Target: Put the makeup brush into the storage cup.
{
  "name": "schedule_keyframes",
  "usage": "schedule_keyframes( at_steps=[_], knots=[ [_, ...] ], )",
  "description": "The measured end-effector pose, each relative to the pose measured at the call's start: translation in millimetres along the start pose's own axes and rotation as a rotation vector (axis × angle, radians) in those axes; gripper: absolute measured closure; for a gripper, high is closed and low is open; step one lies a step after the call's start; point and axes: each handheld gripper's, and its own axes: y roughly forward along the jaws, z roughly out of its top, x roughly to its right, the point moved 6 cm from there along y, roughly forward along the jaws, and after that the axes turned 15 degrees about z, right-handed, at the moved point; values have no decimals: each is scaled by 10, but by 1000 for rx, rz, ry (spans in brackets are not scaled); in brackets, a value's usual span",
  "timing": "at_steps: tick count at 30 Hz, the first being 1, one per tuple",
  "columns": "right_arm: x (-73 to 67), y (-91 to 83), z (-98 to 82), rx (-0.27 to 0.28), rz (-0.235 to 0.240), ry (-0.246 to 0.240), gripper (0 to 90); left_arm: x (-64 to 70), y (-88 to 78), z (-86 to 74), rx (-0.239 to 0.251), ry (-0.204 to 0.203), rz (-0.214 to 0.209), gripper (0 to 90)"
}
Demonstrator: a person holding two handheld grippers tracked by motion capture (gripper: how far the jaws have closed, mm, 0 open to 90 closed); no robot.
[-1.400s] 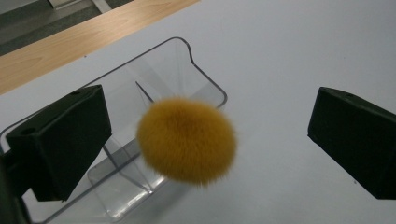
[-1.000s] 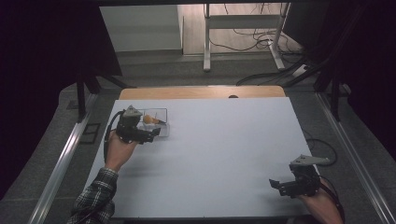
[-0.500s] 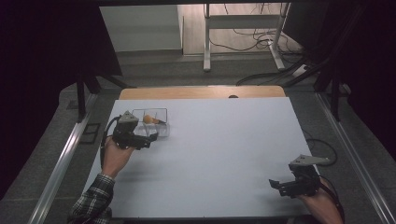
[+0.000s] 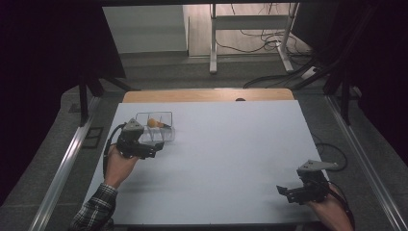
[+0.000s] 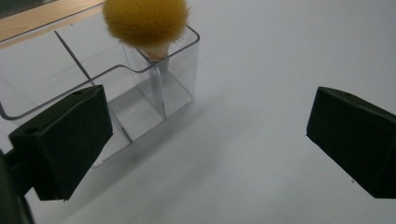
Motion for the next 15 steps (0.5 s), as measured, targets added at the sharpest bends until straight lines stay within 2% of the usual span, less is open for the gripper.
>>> schedule_keyframes(
  at_steps=[5, 10, 15],
  knots=[
    [-3, 5, -1, -3, 0, -1, 0, 35, -33, -43, 10, 8, -25, 17],
    [-1, 8, -2, -6, -2, -6, 0, 58, -76, -90, 14, -24, -57, 28],
    [-4, 5, 0, -5, -3, -3, 0, 68, -122, -136, 14, -33, -66, 25]
  ],
)
